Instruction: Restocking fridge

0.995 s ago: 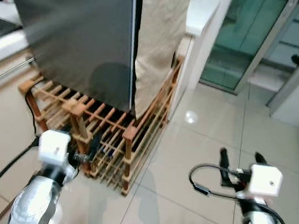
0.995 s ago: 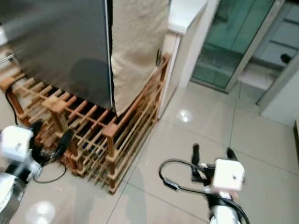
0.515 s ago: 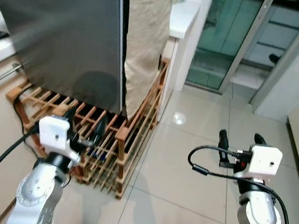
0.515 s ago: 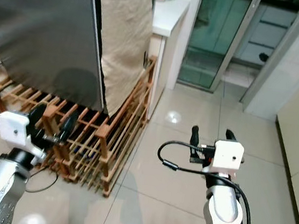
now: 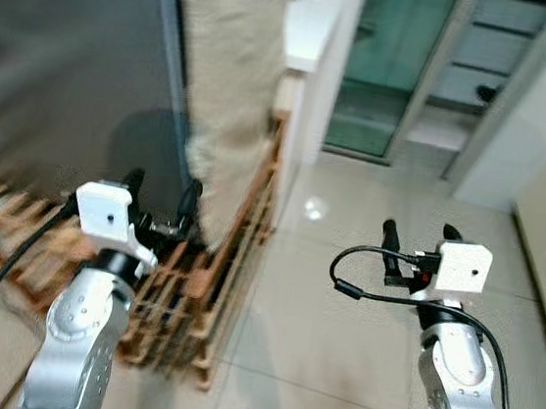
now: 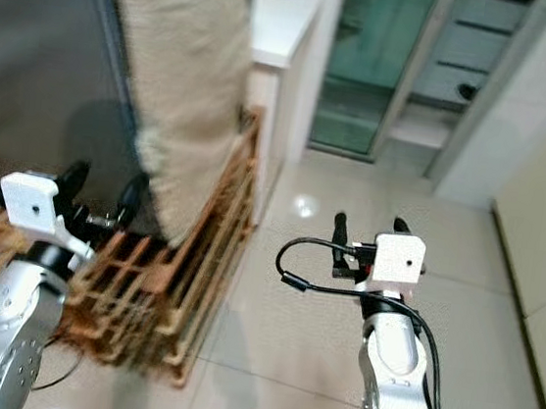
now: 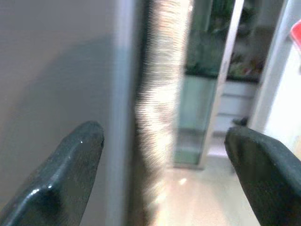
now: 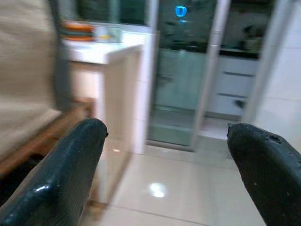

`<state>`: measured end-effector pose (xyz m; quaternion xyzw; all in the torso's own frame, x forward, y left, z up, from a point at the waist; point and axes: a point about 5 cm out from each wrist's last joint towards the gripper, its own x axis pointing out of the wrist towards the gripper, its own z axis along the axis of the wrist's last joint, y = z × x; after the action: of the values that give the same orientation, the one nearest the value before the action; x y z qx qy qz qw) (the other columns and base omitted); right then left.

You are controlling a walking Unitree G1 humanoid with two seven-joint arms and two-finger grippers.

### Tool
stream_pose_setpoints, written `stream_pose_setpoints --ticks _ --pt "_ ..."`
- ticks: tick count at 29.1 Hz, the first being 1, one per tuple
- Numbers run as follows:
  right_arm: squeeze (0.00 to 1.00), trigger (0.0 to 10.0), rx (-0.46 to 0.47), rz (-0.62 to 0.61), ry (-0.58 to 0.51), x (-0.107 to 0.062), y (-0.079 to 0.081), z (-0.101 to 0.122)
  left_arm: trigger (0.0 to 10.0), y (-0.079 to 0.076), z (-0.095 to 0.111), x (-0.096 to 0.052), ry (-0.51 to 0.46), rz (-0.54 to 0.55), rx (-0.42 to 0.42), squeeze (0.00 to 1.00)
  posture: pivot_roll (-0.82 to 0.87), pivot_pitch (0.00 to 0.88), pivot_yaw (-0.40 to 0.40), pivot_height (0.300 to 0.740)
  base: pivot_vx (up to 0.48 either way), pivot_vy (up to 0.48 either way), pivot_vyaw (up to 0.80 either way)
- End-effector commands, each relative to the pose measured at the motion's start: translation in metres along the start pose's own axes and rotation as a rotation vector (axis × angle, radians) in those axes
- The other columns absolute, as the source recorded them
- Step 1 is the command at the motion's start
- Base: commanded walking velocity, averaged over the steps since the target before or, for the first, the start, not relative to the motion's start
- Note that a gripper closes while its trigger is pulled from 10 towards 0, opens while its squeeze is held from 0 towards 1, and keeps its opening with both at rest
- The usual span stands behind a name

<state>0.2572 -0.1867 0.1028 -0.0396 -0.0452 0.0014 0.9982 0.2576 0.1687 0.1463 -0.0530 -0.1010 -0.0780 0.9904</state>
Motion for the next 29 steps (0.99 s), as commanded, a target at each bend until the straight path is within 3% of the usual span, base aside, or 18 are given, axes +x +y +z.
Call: stream_pose_setpoints --ticks 1,8,12,19,24,29 --pt "0.0 10.0 0.013 0.005 0.018 0.0 0.0 -0.004 10.0 0.007 0.003 0.001 -0.005 0.037 -0.006 0.0 -0.1 0.0 -0.001 0.74 0.0 0.0 0.0" --pt "0.0 10.0 0.018 0.022 0.024 0.001 0.007 -0.007 10.0 0.013 0.013 0.012 -0.039 0.059 0.015 0.0 -0.1 0.0 0.002 0.74 0.0 0.0 0.0" --pt "0.0 10.0 0.022 0.027 0.033 0.002 0.009 -0.009 10.0 0.015 0.018 0.028 -0.042 0.084 0.039 0.0 -0.1 0.0 0.003 0.74 0.0 0.0 -0.22" --pt "0.0 10.0 0.02 0.04 0.025 0.007 0.01 -0.008 10.0 0.0 0.027 0.069 -0.048 0.052 0.066 0.0 -0.1 0.0 -0.007 0.74 0.0 0.0 0.0" --pt "0.0 10.0 0.02 0.051 0.029 0.006 0.012 -0.009 10.0 0.005 0.025 0.086 -0.005 0.107 0.092 0.0 -0.11 0.0 0.002 0.74 0.0 0.0 0.0" --pt "0.0 10.0 0.021 0.043 0.042 0.001 0.01 -0.012 10.0 0.007 0.019 0.082 0.022 0.112 0.085 0.0 -0.12 0.0 0.007 0.74 0.0 0.0 0.0"
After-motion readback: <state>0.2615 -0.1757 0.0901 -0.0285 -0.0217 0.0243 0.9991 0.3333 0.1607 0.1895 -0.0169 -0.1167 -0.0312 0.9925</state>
